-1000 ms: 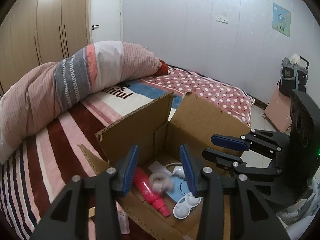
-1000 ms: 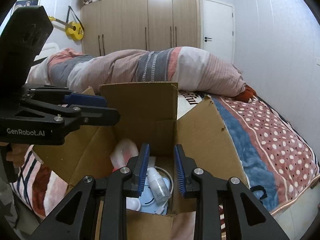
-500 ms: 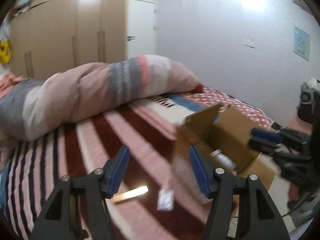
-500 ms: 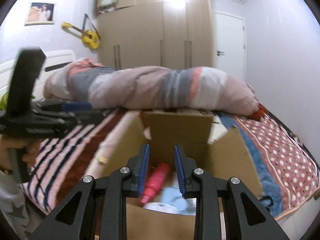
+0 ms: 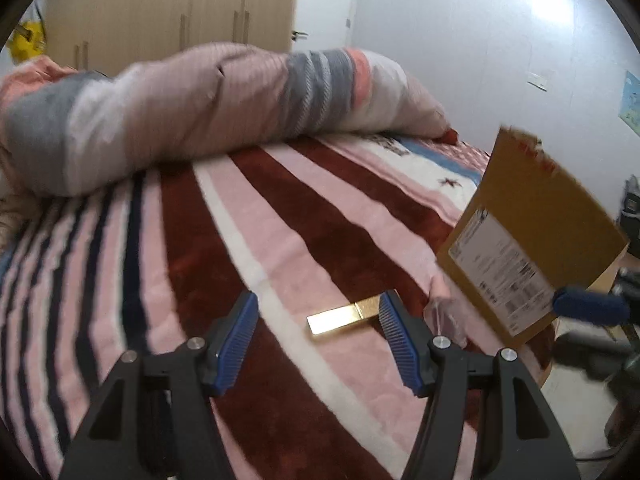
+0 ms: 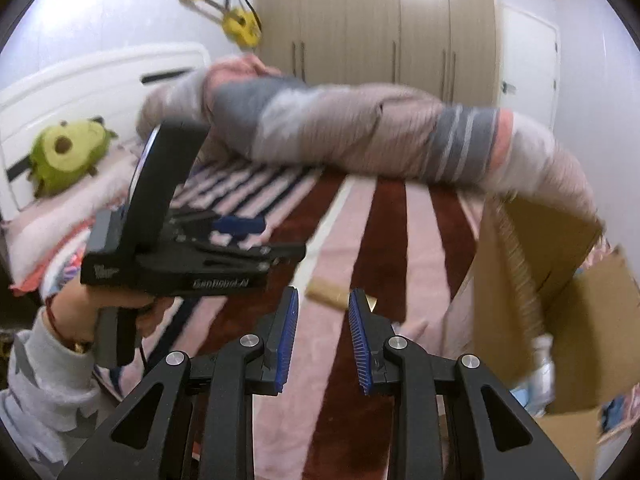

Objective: Organize rigid objects
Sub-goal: 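Grasp the gold bar case with the left gripper while the right gripper grasps the clear square bottle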

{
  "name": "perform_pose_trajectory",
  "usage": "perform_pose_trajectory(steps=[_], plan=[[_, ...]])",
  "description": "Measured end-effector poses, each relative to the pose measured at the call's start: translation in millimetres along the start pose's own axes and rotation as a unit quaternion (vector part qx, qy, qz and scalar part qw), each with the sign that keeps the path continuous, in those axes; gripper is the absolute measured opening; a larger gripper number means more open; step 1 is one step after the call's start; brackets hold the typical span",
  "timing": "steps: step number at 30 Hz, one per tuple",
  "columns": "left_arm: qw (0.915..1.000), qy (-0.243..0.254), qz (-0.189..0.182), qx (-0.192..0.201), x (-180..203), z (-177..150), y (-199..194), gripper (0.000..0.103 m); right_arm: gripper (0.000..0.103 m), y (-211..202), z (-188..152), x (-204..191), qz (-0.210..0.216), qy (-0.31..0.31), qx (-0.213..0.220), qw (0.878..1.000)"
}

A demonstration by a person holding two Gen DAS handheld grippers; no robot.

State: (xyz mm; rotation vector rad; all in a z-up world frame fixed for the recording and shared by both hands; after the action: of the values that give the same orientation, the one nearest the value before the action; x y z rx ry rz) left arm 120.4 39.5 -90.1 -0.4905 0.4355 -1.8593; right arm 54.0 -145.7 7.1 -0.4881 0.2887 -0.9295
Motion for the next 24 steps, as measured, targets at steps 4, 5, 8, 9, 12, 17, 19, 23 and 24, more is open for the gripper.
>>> perform_pose_trajectory(steps=[4, 5, 8, 9, 12, 17, 19, 23, 24], plan=[[0.9993, 0.005, -0.033, -0.017, -0.7, -12.1, 31.7, 0.060, 0.033, 33.8, -34.3, 2.6, -0.065, 0.020, -0.036, 0.997], [0.9987, 0.003, -0.047, -0.021, -0.7, -14.1, 39.5, 0.060, 0.035, 41.2, -41.0, 6.2, -0.073, 0.028, -0.044, 0.996], [0.9951, 0.002, -0.088, -0.045, 3.3, -21.0, 61.2, 0.060, 0.037, 60.4, -61.0, 18.7, -0.095, 0.051, -0.071, 0.992], [0.9937, 0.004, -0.098, -0.054, 6.3, -23.6, 67.4, 0.060, 0.038, 65.1, -65.6, 21.9, -0.102, 0.053, -0.076, 0.990], [0.9912, 0.003, -0.114, -0.068, 8.0, -28.3, 73.1, 0.058, 0.041, 75.9, -73.5, 27.8, -0.112, 0.053, -0.086, 0.989], [0.9872, 0.022, -0.134, -0.083, 13.3, -37.5, 64.5, 0.029, 0.043, 83.9, -77.0, 35.2, -0.129, 0.052, -0.091, 0.986], [0.9860, 0.032, -0.137, -0.089, 18.8, -39.7, 63.8, 0.025, 0.044, 87.2, -77.7, 38.6, -0.133, 0.054, -0.094, 0.985], [0.9874, 0.026, -0.132, -0.084, 25.4, -36.1, 70.8, 0.025, 0.044, 94.3, -77.6, 41.4, -0.134, 0.058, -0.100, 0.984], [0.9876, 0.025, -0.129, -0.087, 26.0, -35.6, 74.7, 0.026, 0.044, 96.1, -77.4, 42.1, -0.135, 0.061, -0.101, 0.984]])
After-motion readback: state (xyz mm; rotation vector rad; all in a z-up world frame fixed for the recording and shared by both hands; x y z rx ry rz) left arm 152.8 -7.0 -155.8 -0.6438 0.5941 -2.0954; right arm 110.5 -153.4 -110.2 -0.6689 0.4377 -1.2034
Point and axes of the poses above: each gripper's, at about its wrist camera, not at the fingertips, and y roughly the way its jaws point, x to its right, z to its top, the point moved 1 cm from there along y, roughly the way its jaws point, and after that the axes turned 10 degrees about x, right-handed, at the moved point
